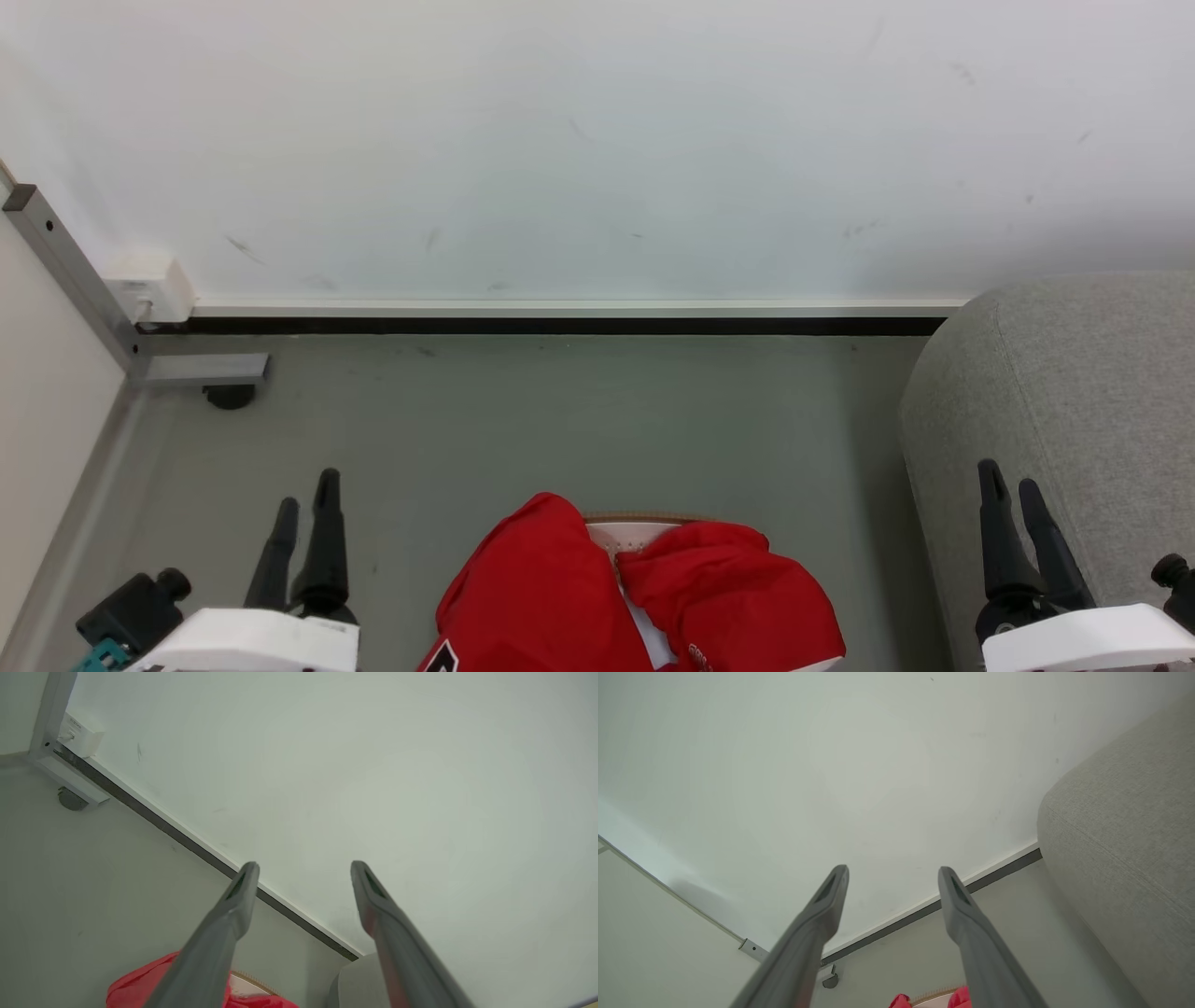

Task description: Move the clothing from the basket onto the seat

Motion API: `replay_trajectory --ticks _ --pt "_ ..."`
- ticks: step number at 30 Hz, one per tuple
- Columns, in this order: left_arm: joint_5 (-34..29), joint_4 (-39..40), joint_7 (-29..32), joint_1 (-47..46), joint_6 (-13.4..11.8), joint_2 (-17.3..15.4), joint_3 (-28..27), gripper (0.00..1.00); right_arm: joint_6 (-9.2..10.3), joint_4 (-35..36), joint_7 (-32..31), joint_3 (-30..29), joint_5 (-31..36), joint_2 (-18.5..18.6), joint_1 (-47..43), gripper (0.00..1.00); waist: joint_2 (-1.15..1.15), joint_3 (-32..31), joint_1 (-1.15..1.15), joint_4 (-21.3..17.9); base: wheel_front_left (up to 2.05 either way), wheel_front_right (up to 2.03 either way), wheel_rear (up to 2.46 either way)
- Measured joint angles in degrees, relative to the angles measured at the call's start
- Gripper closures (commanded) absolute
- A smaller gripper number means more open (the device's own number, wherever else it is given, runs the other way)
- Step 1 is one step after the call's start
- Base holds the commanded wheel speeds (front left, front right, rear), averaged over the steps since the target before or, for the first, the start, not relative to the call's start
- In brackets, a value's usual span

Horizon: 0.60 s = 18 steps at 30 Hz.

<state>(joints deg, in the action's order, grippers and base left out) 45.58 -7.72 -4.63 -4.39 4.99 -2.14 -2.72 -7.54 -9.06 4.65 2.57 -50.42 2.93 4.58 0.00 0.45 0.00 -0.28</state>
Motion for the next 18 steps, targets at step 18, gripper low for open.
replay_trajectory --ticks 18 --pt "-14.10 -0.70 -3.03 0.22 -2.90 -1.30 2.92 0.00 0.00 -0.52 3.01 2.64 16.08 0.38 0.03 0.00 0.00 -0.16 0.00 0.08 0.00 0.00 0.00"
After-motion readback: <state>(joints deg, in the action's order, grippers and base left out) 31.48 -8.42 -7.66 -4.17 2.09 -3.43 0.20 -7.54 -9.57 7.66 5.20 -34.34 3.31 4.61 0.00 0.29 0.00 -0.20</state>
